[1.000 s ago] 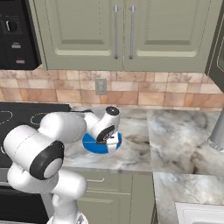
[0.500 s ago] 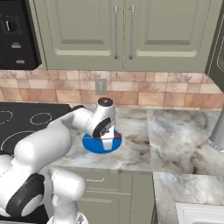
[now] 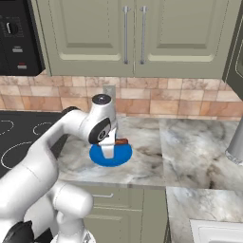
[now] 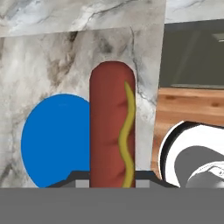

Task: Place the cold items (bell pepper and tangerine) from the fridge in one tupperware on the dining counter. Place the warm items (kebab skewer and hot dog) in the stove area in another tupperware.

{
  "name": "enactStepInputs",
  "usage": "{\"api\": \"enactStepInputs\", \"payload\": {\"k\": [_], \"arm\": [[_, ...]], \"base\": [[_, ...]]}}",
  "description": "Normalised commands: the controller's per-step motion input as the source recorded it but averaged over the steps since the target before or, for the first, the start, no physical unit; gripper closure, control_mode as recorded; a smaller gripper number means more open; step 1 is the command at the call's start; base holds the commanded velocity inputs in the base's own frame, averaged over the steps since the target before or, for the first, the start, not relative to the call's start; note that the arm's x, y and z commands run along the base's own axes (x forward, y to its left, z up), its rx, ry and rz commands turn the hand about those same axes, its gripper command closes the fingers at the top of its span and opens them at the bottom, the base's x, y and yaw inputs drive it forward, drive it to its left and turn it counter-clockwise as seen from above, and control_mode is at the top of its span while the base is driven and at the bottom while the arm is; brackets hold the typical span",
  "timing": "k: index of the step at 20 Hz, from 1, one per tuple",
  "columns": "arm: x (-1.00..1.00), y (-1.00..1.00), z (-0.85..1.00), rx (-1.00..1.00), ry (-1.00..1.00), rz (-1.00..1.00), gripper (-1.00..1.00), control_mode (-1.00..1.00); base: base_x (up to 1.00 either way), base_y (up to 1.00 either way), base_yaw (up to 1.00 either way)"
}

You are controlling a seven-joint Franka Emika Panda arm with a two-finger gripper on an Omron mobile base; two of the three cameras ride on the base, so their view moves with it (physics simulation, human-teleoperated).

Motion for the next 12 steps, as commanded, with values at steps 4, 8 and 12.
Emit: {"api": "enactStepInputs", "payload": {"k": [4,8,12], "arm": [[-0.45,0.07,0.49,-0.04,0.00,-0.03,1.00,-1.00],[-0.52,0.08,0.22,0.00,-0.03,-0.06,1.00,-1.00],[-0.18,0.03,0.00,0.00,-0.04,0.00,1.00,1.00]], "base": [[0.00,0.00,0.00],[0.00,0.00,0.00],[-0.65,0.28,0.09]]}}
